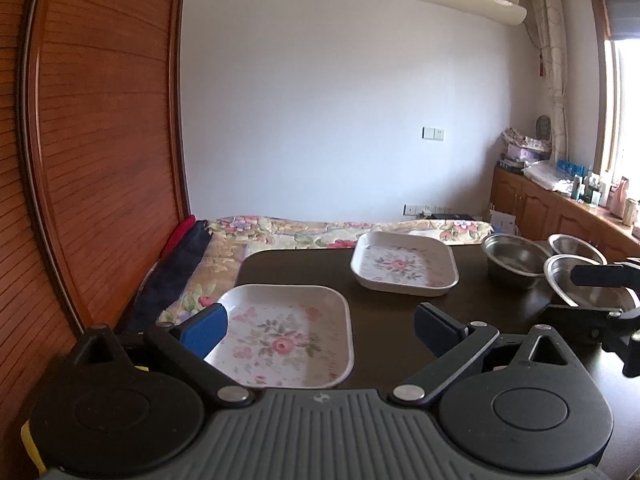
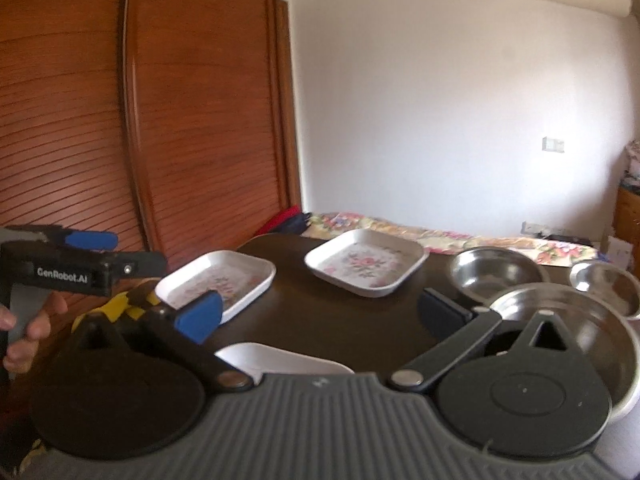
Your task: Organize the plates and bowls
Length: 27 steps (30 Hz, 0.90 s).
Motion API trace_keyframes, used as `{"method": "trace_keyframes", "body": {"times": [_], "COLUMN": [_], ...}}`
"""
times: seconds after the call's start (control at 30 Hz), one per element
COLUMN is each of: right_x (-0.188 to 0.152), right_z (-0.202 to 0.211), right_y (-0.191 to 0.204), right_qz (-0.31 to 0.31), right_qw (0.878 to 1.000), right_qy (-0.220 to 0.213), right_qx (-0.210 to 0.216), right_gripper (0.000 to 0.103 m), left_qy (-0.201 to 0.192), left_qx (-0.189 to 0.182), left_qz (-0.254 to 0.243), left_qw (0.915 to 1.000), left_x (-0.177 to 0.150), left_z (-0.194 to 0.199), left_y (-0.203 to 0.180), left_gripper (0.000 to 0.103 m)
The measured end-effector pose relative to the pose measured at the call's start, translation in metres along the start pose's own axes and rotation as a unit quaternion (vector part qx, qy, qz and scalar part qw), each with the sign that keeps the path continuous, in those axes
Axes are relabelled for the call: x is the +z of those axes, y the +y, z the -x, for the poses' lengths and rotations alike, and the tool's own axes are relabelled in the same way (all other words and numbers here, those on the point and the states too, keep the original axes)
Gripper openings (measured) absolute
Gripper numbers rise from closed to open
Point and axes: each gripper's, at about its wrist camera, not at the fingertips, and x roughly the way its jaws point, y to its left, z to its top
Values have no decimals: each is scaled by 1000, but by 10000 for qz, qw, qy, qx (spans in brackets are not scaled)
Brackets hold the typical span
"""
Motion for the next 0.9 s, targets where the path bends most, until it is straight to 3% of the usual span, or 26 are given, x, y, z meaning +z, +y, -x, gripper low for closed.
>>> {"method": "trace_keyframes", "body": {"times": [0.3, 0.37, 0.53, 0.67, 0.9], "right_x": [20, 22, 25, 27, 26], "right_z": [-71, -87, -125, -150, -180], "right_y": [13, 19, 27, 29, 34], "right_qz": [-378, -346, -400, -560, -771], "right_qw": [9953, 9939, 9888, 9820, 9714], "right_qy": [678, 835, 1243, 1588, 1993], "right_qx": [571, 629, 721, 861, 1032], "right_gripper": [102, 89, 76, 67, 63], "left_qy": [492, 646, 974, 1168, 1404], "left_qx": [-76, -113, -215, -185, -236], "left_qz": [-276, -284, -227, -154, 102], "left_qw": [9984, 9974, 9948, 9929, 9898], "left_x": [16, 17, 16, 15, 7], "left_z": [-55, -69, -105, -129, -156], "left_y": [43, 53, 76, 93, 114], "left_gripper": [100, 97, 87, 87, 81]}}
